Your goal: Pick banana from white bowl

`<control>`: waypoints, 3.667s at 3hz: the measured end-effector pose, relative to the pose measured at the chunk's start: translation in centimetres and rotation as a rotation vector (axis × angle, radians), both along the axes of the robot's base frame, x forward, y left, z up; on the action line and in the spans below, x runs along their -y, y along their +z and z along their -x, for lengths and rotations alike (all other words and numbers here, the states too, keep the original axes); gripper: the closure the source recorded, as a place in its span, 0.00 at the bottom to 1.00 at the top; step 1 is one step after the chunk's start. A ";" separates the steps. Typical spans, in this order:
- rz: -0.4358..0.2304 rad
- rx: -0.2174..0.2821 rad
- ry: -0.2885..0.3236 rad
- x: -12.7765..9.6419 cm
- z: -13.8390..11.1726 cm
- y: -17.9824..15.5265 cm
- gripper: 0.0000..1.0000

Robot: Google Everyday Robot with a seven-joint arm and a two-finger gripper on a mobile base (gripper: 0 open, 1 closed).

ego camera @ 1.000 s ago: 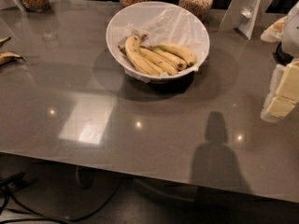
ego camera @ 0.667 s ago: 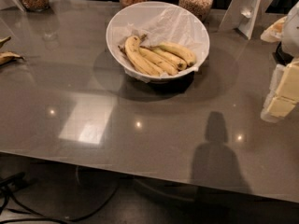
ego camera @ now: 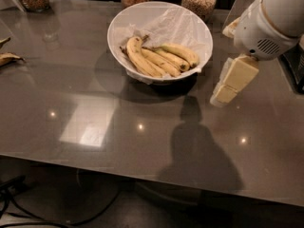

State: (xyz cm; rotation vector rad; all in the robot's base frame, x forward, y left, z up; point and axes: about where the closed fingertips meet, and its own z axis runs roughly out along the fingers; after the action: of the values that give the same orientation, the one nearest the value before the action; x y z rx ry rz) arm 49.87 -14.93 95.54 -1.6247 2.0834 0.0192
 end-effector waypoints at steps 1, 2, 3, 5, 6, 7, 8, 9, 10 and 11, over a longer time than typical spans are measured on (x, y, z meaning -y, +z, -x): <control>-0.076 0.017 -0.026 -3.6 -4.4 -1.5 0.00; -0.126 0.007 -0.074 -7.4 -8.4 -2.1 0.00; -0.134 -0.001 -0.084 -7.8 -8.3 -2.1 0.00; -0.240 0.031 -0.083 -8.8 -9.9 -2.0 0.00; -0.396 0.083 -0.104 -11.4 -13.1 -1.6 0.00; -0.509 0.099 -0.155 -13.5 -15.7 -1.5 0.02; -0.571 0.078 -0.194 -15.2 -17.0 -1.7 0.21; -0.606 0.039 -0.223 -16.8 -17.4 -2.1 0.44; -0.623 -0.009 -0.235 -18.3 -17.3 -2.6 0.58; -0.632 -0.061 -0.246 -19.5 -17.0 -3.3 0.54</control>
Offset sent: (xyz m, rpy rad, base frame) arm 0.1368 0.1246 -0.0283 0.1982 0.0129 -0.1502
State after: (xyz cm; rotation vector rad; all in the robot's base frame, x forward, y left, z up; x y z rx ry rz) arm 66.86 4.55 92.28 -0.9952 2.0206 0.5870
